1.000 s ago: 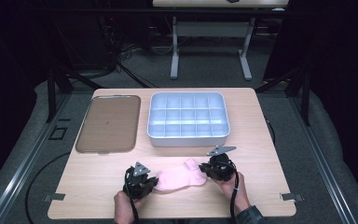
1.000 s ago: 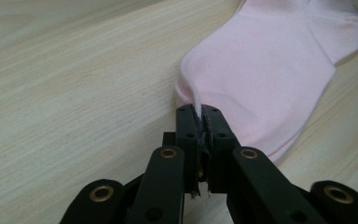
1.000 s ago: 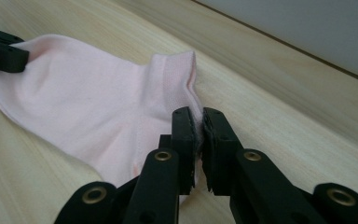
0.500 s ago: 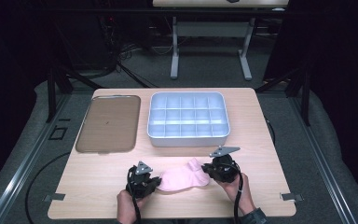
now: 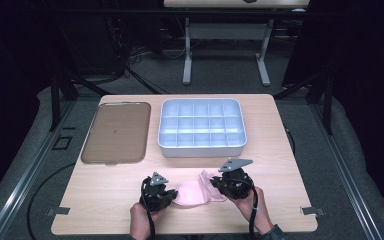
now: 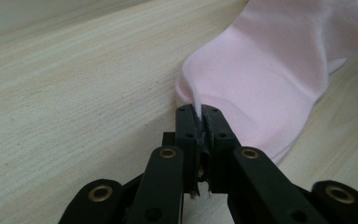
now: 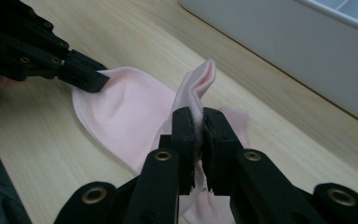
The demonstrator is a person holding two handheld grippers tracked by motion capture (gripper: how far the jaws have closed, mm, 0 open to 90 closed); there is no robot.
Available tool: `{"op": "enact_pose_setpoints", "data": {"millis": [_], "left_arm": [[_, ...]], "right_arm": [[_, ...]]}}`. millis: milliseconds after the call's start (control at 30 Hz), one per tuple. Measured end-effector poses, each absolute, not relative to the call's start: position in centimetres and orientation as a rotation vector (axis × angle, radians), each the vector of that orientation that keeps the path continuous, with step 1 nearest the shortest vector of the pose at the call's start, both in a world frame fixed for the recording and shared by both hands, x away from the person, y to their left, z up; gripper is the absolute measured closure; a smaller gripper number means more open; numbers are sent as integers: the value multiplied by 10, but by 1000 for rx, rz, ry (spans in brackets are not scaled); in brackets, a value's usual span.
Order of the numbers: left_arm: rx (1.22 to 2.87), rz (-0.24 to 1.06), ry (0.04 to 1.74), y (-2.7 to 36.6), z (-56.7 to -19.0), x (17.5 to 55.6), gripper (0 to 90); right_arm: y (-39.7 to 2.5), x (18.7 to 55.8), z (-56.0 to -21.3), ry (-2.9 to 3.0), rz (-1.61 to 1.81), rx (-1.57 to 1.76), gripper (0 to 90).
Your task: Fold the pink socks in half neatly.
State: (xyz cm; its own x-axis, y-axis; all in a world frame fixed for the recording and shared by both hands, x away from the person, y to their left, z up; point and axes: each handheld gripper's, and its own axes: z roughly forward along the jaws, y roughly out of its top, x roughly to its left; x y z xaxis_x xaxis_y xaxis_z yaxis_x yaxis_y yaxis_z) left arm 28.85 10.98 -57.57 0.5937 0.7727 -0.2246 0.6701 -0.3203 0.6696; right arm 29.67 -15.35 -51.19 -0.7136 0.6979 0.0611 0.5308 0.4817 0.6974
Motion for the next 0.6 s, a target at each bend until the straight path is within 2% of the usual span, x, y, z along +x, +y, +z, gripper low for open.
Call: {"op": "enact_pose_setpoints", "data": {"millis": [367,600], "left_arm": [[2072,154,1139,110,-577,290,850],[2069,143,1138,111,-577,291,845]], "right_arm": [[-112,292,-515,2611,1005,945,830],[-84,297,-534,2688,982,882,827]]}}
